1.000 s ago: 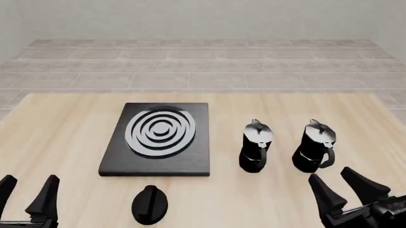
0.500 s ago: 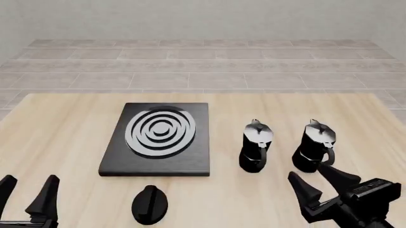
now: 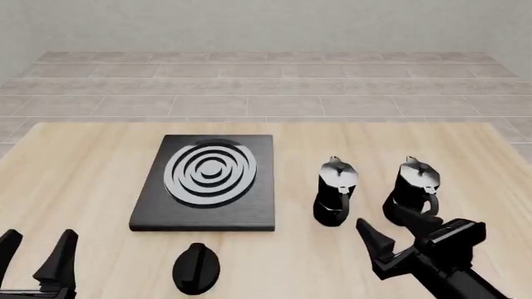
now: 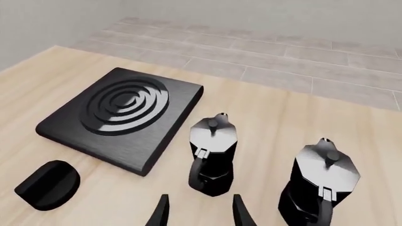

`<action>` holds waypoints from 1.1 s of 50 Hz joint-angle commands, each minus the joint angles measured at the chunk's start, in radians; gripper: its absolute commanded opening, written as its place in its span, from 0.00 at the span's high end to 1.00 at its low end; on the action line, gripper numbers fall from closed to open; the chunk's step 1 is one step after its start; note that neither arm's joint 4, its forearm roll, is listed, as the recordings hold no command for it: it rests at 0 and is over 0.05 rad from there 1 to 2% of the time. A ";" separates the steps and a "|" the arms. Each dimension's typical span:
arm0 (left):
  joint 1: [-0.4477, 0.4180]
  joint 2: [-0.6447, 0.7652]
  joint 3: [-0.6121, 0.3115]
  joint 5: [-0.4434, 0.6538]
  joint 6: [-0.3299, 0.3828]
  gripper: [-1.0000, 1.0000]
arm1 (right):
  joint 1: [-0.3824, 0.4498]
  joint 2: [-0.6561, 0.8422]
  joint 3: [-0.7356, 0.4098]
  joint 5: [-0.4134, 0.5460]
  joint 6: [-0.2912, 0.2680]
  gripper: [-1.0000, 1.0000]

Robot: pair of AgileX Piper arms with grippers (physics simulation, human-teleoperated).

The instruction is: Put both moka pots on the stove.

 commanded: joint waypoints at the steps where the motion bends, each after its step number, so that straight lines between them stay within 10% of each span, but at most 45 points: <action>1: 0.000 0.000 0.000 0.000 0.000 0.00 | 0.016 0.115 -0.007 -0.092 0.006 0.00; 55: 0.000 0.000 0.000 0.000 0.000 0.00 | 0.038 0.480 -0.070 -0.359 0.036 0.00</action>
